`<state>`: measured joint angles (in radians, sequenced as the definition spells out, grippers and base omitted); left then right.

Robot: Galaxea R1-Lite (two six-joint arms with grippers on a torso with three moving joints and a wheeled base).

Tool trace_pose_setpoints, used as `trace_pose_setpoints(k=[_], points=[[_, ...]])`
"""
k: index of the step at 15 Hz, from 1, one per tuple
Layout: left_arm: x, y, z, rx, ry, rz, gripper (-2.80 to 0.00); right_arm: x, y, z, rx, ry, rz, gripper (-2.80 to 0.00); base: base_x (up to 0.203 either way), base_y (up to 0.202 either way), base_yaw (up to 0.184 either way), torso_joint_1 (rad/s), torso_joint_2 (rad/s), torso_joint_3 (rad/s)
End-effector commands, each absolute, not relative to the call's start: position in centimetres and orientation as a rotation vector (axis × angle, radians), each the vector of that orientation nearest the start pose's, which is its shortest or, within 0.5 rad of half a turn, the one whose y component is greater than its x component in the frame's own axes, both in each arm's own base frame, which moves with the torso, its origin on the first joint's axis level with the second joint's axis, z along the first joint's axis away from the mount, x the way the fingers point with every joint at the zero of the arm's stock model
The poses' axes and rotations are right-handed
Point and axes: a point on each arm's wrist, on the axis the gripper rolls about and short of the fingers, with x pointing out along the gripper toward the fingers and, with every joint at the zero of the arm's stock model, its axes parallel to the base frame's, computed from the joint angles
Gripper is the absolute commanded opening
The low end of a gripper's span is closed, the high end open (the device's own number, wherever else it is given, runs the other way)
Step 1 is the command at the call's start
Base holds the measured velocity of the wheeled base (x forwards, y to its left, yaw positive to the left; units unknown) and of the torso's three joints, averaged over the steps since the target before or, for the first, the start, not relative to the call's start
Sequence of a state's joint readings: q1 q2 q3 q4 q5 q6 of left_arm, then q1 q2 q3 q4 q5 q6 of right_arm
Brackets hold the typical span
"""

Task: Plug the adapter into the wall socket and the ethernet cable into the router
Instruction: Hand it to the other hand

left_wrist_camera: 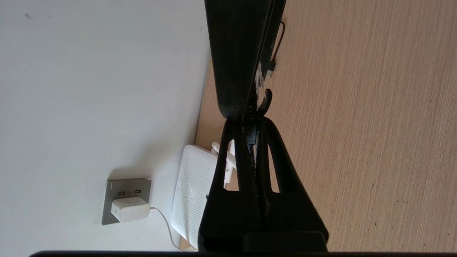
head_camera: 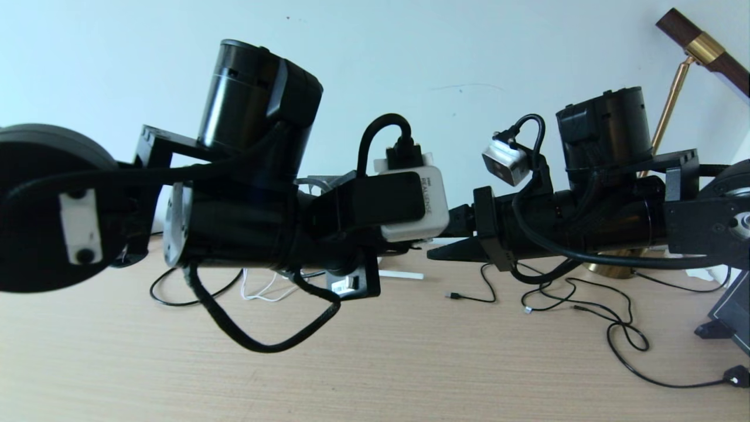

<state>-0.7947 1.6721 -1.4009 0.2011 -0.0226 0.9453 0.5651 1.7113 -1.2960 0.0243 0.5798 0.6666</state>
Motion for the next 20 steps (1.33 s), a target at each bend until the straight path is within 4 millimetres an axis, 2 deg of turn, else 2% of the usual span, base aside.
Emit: trace_pose_setpoints(k=[1,20], points=[[21.66,-22.21,27.78,1.061,0.033,-0.967,-2.80,26.24,18.14,25.59,0.588,0.819,0.933,-2.80,0.000,0.000,0.000,0.000,0.00,0.000],[21.13,-22.91,28.08,1.050,-0.002,-0.964,-2.80,25.28,18.00,26.01,0.585,0.817,0.954,-2.80,0.000,0.000,0.000,0.000,0.00,0.000]])
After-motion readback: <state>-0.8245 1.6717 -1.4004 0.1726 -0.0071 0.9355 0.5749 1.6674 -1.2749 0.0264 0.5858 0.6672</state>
